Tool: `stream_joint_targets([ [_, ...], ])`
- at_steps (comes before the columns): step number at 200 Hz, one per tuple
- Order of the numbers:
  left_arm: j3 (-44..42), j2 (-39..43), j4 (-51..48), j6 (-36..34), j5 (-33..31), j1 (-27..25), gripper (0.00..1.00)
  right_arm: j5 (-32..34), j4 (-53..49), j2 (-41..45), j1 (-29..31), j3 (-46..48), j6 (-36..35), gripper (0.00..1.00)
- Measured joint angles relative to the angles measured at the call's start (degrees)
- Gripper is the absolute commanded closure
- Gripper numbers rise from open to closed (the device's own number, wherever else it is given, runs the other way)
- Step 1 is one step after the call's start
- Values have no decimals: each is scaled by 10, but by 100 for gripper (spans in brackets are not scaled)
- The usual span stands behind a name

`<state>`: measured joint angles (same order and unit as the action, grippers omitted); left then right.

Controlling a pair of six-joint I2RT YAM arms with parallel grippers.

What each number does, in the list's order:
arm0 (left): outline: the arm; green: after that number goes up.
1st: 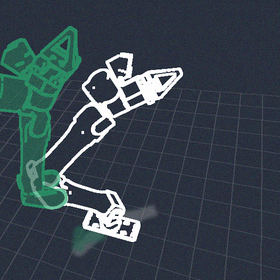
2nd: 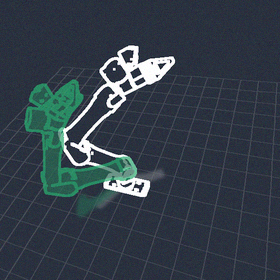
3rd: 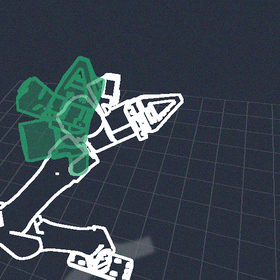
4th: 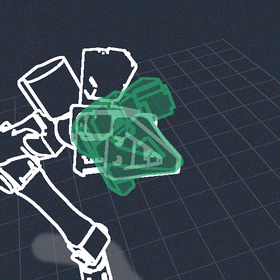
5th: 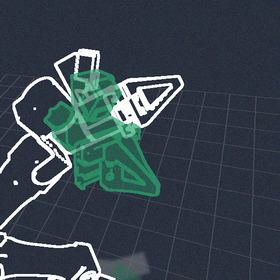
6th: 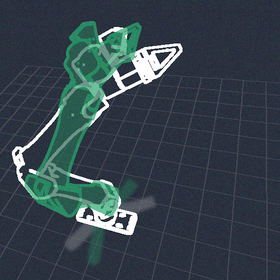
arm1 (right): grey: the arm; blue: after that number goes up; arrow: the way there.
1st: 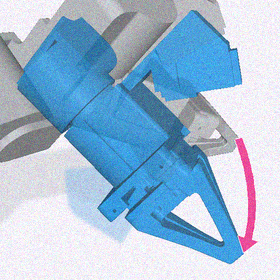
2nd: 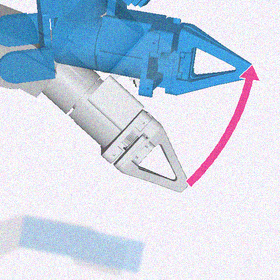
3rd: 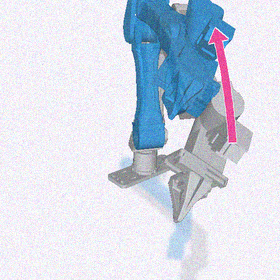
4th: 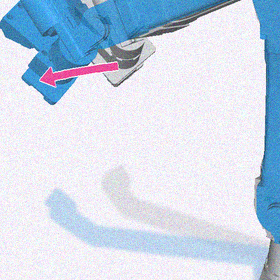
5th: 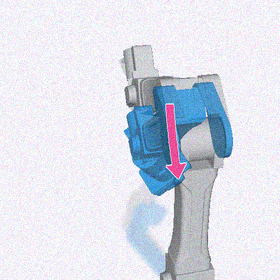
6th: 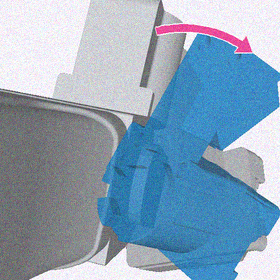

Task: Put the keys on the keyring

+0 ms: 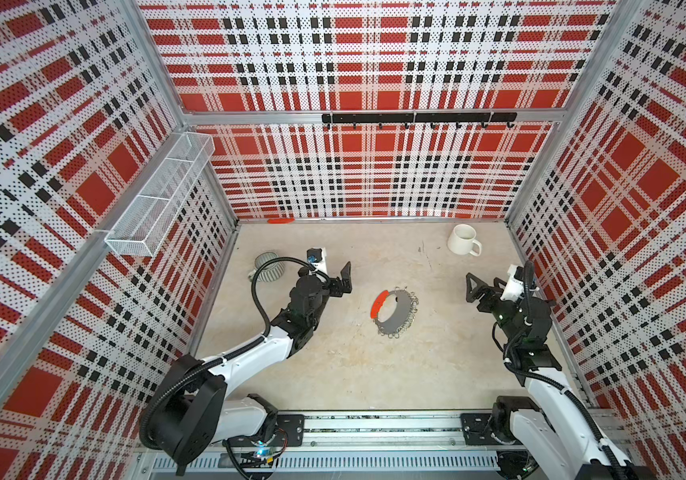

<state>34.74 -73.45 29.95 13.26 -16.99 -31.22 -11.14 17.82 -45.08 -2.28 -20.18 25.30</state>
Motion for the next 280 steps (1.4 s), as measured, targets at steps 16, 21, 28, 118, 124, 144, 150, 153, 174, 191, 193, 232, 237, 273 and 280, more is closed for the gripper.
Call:
stream_joint_targets([
  [16, 0, 0, 0, 16, -14, 0, 2, -2, 0, 3, -3, 0, 3, 0],
  [21, 0, 0, 0, 20, -19, 0, 2, -2, 0, 4, -3, 0, 1, 0],
  [28, 0, 0, 0, 28, -27, 0, 2, -3, 0, 5, -4, 0, 2, 0],
  [118, -60, 95, -5, 203, -158, 58, 2, -9, 3, 17, -13, 8, 19, 0],
  [124, -66, 99, -7, 226, -155, 70, 2, -4, 5, 17, -13, 9, 18, 0],
  [144, -75, 102, -17, 279, -138, 105, 2, -1, 7, 17, -13, 11, 20, 0],
  [150, -76, 102, -21, 290, -131, 114, 2, 0, 7, 17, -13, 11, 20, 0],
  [153, -77, 102, -23, 296, -128, 117, 2, -5, 7, 17, -13, 12, 20, 0],
  [174, -77, 101, -26, 319, -111, 126, 2, 0, 9, 17, -13, 13, 21, 0],
  [191, -77, 101, -26, 329, -102, 127, 2, 0, 10, 17, -14, 13, 20, 0],
  [193, -77, 101, -26, 329, -102, 127, 2, -9, 10, 17, -14, 14, 21, 0],
  [232, -77, 101, -29, 303, -107, 129, 2, 1, 16, 12, -16, 14, 18, 0],
  [237, -76, 101, -31, 293, -110, 130, 2, -8, 17, 10, -16, 14, 17, 0],
  [273, -68, 89, -41, 194, -136, 141, 2, 1, 21, -3, -17, 14, 14, 0],
  [280, -66, 84, -43, 172, -142, 143, 2, 0, 21, -3, -17, 14, 14, 0],
])
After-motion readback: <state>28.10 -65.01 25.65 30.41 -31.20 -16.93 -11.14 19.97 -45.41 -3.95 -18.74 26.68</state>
